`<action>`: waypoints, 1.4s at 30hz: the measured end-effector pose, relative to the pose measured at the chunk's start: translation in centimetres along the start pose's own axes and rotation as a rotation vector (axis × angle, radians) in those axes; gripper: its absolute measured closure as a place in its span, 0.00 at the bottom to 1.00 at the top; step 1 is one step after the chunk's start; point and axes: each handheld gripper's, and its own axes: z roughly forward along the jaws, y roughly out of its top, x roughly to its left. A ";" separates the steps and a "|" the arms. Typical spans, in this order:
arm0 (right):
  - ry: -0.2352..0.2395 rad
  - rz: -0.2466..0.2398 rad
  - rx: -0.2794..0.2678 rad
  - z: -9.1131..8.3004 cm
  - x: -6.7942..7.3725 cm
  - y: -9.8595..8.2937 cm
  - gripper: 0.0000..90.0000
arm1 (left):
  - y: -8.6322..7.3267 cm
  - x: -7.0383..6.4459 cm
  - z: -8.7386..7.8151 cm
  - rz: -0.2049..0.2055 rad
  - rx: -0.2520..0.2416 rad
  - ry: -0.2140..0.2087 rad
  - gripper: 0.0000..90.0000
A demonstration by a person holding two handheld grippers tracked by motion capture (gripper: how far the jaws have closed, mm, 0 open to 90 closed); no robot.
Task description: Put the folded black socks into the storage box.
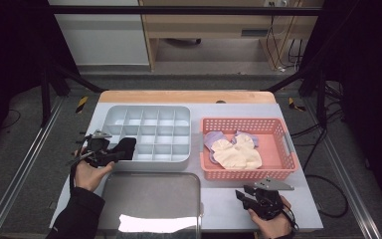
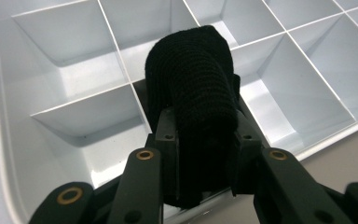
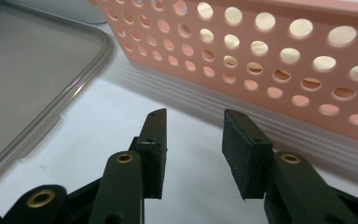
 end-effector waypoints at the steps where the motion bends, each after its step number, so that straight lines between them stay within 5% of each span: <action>1: 0.001 -0.004 0.000 0.0 0.0 0.0 0.68 | 0.0 0.0 0.1 0.005 0.001 0.001 0.77; 13: 0.007 -0.005 0.008 0.2 0.1 -0.1 0.68 | -0.1 -0.2 0.3 -0.005 -0.006 0.000 0.75; 17: 0.007 -0.002 0.005 0.1 0.0 -0.1 0.67 | 0.0 -0.3 -0.2 -0.008 -0.035 -0.025 0.56; 20: 0.006 0.001 0.009 0.1 0.0 -0.1 0.67 | 0.5 -0.4 -0.8 -0.016 -0.080 -0.020 0.53; 23: 0.006 -0.003 0.006 0.1 0.0 -0.1 0.67 | 1.1 -0.3 -1.4 -0.017 -0.117 -0.001 0.57; 26: 0.006 -0.002 0.004 0.0 -0.1 -0.1 0.68 | 1.3 -0.3 -0.9 -0.012 -0.097 0.005 0.74; 30: 0.006 0.001 0.004 -0.1 -0.1 -0.1 0.68 | 0.8 -0.2 -0.4 -0.009 -0.078 -0.013 0.82; 35: 0.007 0.001 0.008 0.0 0.0 -0.1 0.68 | -0.1 -0.4 0.8 0.012 -0.026 -0.019 0.84; 42: 0.006 -0.002 0.011 0.0 -0.1 -0.1 0.68 | -0.2 -0.4 0.7 -0.005 -0.041 -0.025 0.75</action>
